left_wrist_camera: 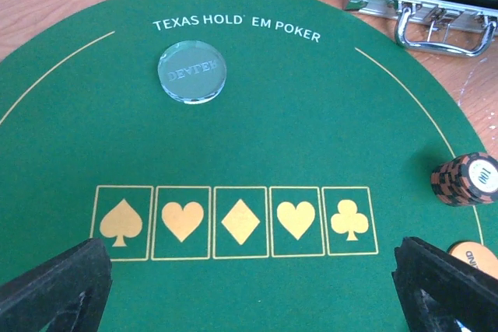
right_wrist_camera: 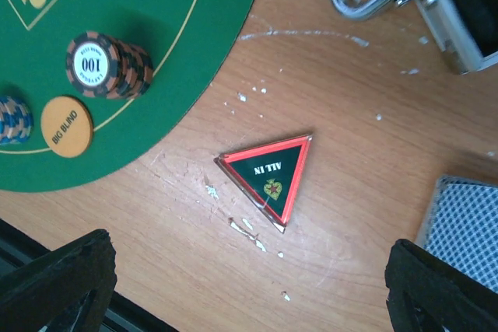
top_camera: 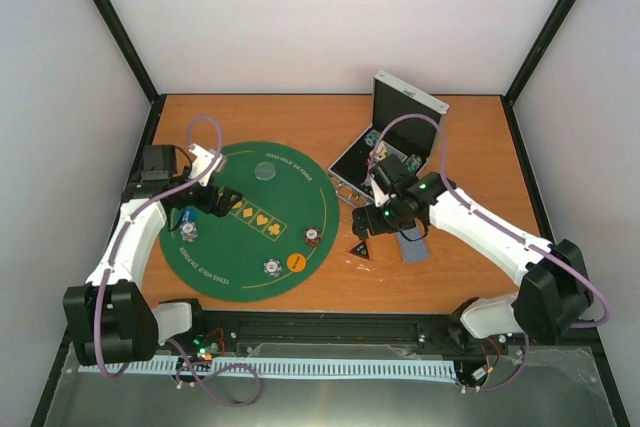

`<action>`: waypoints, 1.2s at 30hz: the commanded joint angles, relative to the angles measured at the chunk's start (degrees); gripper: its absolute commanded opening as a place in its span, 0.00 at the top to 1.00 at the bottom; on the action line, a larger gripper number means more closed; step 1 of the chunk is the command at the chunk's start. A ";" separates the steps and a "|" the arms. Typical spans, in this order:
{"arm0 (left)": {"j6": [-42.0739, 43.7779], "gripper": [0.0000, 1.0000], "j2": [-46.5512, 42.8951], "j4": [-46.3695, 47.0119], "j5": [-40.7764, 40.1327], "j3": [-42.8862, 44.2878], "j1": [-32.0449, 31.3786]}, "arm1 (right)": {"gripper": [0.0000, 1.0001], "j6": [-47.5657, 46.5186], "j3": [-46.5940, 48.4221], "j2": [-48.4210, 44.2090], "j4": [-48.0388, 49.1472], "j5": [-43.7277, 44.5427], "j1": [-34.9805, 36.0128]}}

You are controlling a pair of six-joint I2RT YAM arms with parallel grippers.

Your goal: Distribute texas hold em gaming equipment

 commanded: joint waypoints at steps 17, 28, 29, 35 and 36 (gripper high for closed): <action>-2.93 0.00 -0.70 4.90 3.54 -2.53 0.24 | 0.05 3.00 -1.01 7.01 1.28 6.64 8.69; -1.29 0.00 0.26 1.26 3.60 1.03 0.28 | 0.00 -2.29 7.54 7.02 -3.59 14.66 8.49; -1.09 0.00 0.47 0.77 3.34 1.33 0.28 | 0.00 -2.64 8.45 6.93 -4.59 16.05 8.28; -1.42 0.00 0.38 0.17 2.88 1.06 0.28 | 0.00 -1.15 7.20 3.85 -8.21 19.21 3.28; -1.53 0.00 0.19 0.24 2.96 0.92 0.28 | 0.00 -0.47 6.13 2.71 -8.41 19.22 2.05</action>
